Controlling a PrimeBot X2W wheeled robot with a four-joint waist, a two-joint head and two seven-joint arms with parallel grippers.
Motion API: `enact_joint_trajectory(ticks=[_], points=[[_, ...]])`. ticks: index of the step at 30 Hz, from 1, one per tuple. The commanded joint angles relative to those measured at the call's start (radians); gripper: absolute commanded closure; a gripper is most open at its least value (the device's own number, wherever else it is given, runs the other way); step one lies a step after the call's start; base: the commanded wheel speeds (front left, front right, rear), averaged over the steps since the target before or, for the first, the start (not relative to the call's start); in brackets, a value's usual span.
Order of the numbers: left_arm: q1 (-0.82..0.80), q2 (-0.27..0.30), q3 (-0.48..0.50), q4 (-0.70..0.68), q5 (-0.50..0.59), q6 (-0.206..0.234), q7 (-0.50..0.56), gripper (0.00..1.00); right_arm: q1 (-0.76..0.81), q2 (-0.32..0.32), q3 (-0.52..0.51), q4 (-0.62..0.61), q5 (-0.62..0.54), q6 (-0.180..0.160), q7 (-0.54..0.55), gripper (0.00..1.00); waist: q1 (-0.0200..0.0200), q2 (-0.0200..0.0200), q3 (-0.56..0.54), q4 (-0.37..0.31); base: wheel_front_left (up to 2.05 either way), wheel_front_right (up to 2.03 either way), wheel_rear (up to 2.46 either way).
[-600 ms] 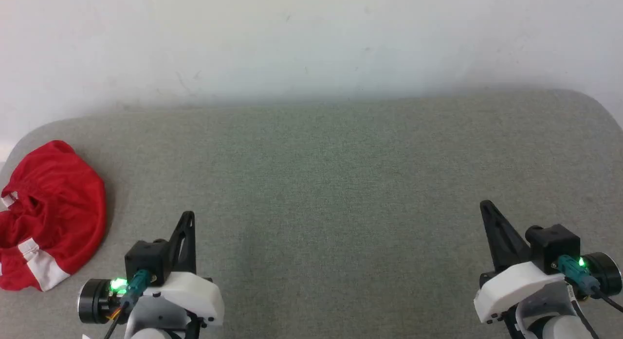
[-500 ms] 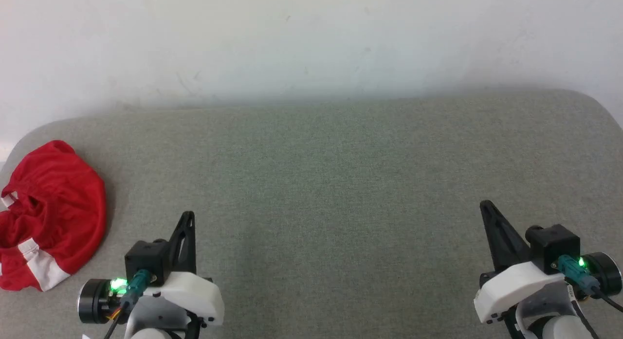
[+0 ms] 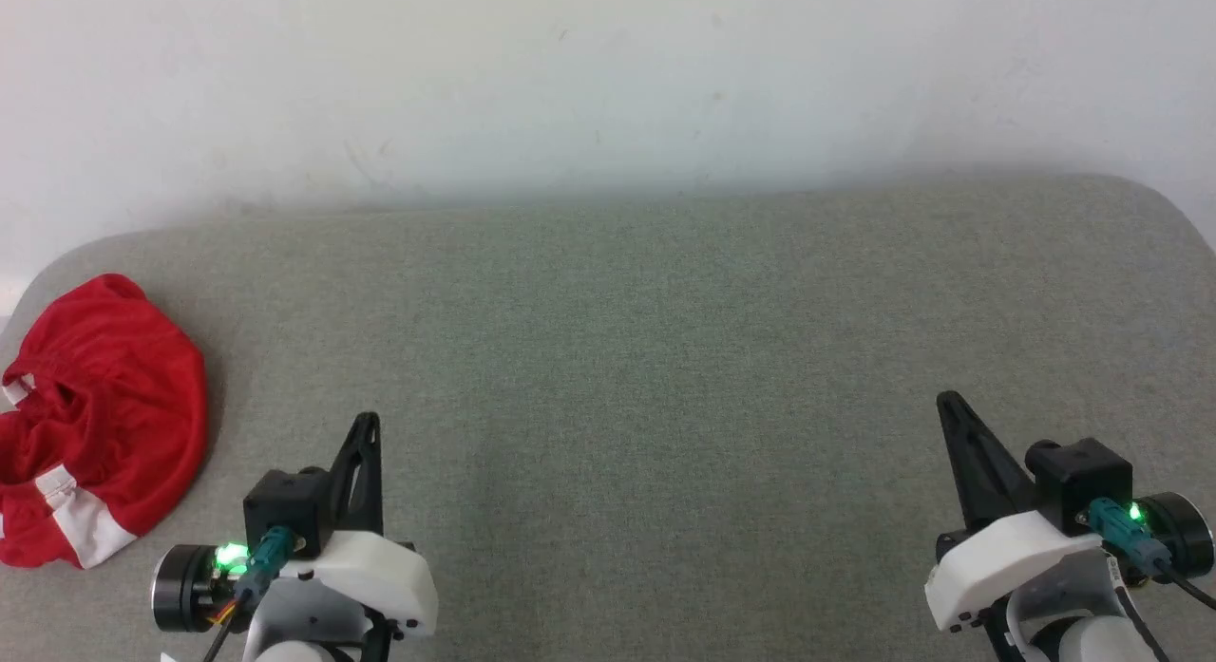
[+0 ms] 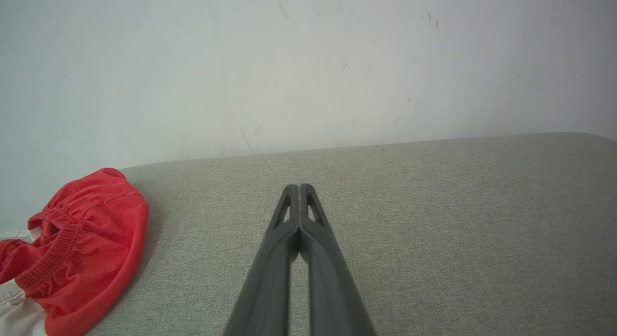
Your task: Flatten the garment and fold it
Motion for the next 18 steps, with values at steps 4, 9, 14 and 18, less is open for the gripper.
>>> enact_joint_trajectory(ticks=[4,9,14,18], points=[[0.0,0.0,0.0,0.0,0.0,0.0,0.0,0.0,0.0,0.0,0.0,0.0,0.0,0.0,0.0,0.0,0.0,-0.0001,0.0,0.0,0.0,0.0,0.0],[-0.001,0.0,-0.005,0.001,0.003,0.01,-0.008,0.0,0.0,0.0,-0.009,0.0,0.007,0.0,-0.008,0.0,0.0,-0.0001,0.001,0.0,0.0,0.0,0.0],[-0.003,0.001,-0.011,0.0,0.006,0.023,-0.017,0.0,0.0,0.0,-0.018,-0.002,0.014,0.0,-0.017,0.0,0.0,-0.0001,0.002,0.0,0.0,0.0,0.0],[-0.005,0.003,-0.019,-0.001,0.007,0.037,-0.025,0.0,0.0,0.0,-0.027,-0.006,0.022,0.0,-0.025,0.0,0.0,-0.0001,0.003,0.0,0.0,0.0,0.0]])
